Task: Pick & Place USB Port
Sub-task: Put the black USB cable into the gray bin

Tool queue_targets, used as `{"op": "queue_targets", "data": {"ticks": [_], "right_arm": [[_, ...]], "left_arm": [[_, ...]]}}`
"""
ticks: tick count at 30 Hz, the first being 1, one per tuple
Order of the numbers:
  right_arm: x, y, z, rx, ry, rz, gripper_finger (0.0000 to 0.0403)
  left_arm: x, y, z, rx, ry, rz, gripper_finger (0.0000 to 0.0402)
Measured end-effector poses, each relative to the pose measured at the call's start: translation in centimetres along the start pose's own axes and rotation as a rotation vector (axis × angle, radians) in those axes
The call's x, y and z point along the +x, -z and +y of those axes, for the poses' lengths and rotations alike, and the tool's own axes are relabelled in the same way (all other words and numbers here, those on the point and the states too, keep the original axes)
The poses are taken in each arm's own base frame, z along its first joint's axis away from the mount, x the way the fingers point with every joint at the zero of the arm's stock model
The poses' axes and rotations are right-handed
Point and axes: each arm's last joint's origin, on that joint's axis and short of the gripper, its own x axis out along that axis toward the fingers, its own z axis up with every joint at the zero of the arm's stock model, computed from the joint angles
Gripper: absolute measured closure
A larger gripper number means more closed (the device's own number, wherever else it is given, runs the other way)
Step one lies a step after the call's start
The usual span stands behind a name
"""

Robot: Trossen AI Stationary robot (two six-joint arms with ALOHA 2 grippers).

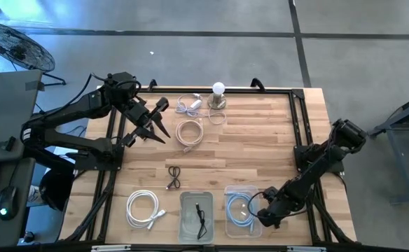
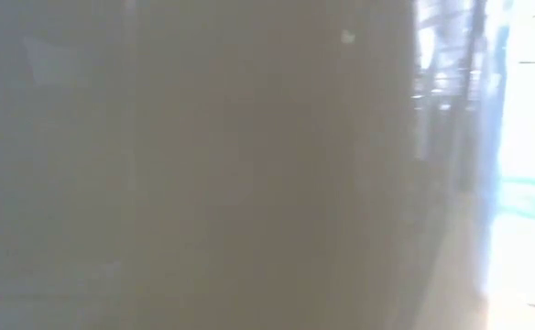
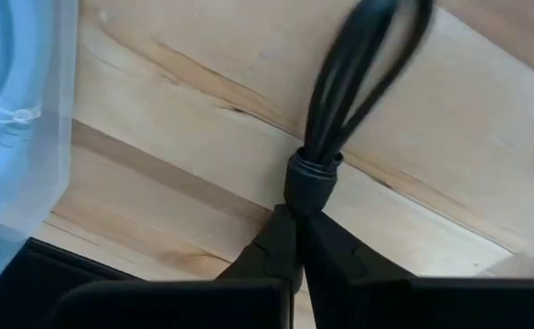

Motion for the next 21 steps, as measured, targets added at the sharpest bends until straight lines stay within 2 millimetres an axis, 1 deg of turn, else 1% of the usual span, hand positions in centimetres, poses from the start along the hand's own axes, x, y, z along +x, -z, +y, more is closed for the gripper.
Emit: {"op": "queue_targets", "data": {"ticks": [4,9,14,17,21], "right_arm": [[-1.4,0.6,0.8,-0.021,0.043,-0.037,0.0401],[-4.7,1.9,2.6,-0.048,0.06,-0.11,0.0402],[-9.2,3.0,4.3,-0.065,0.056,-0.233,0.0402],[-12.3,3.7,4.8,-0.077,0.058,-0.336,0.0402],[-16.1,4.3,5.3,-0.129,0.007,-0.492,0.0402]], "left_arm": [[0.0,0.0,0.0,0.0,0.0,0.0,0.0305],[0.0,0.0,0.0,0.0,0.0,0.0,0.0305],[0.0,0.0,0.0,0.0,0.0,0.0,0.0305],[0.0,0.0,0.0,0.0,0.0,0.0,0.0305],[0.0,0.0,0.1,0.004,-0.041,0.01,0.0305]]}}
